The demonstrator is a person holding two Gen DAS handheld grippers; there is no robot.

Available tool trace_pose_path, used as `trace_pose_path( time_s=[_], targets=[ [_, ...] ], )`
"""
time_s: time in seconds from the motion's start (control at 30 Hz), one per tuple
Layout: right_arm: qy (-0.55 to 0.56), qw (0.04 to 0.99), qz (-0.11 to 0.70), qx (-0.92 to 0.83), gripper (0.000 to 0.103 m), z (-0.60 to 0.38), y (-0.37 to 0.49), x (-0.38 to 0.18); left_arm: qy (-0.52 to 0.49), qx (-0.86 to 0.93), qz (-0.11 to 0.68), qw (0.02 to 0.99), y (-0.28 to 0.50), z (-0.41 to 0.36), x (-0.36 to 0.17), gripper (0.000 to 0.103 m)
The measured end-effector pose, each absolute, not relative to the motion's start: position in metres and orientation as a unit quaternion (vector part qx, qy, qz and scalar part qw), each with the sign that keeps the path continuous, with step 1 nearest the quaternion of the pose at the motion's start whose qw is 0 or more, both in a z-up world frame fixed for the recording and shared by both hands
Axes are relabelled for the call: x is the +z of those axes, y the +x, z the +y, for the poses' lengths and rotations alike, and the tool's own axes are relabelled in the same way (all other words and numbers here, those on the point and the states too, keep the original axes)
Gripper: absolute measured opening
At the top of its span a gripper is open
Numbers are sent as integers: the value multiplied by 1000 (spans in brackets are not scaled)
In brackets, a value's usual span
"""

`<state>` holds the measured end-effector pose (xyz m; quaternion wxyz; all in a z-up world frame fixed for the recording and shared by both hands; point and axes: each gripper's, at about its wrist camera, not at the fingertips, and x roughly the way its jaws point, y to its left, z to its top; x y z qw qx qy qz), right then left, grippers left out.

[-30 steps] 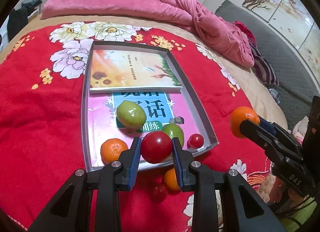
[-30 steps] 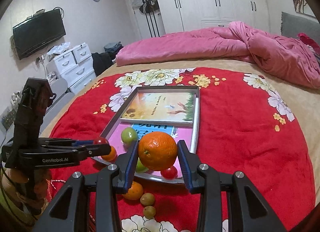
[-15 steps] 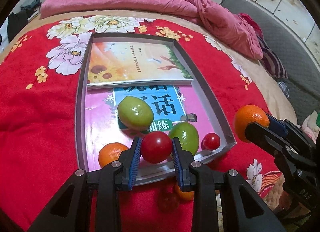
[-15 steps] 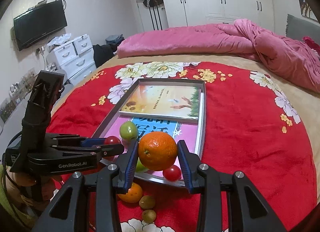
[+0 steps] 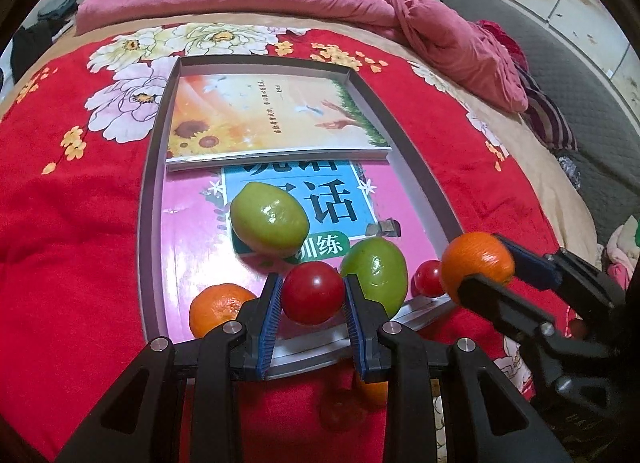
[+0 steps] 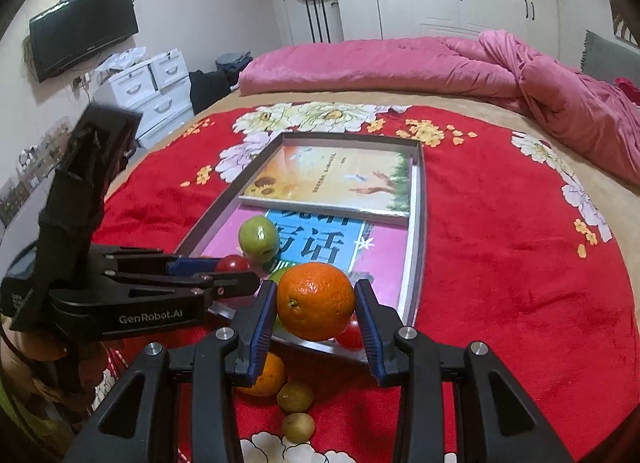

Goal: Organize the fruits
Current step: 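Lower the mandarin into the tray and open the right tool while the left holds the tomato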

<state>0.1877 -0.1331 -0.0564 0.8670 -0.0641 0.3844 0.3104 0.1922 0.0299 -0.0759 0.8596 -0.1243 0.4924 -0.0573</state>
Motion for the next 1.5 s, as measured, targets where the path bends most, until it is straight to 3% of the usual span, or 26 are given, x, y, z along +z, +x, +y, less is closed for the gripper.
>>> trace_pose_path(
  time_s=[1.5],
  targets=[
    [-80,865,397,297,44,-129,189,-78,-128,-56,493,859,193,32,-76,32]
  ],
)
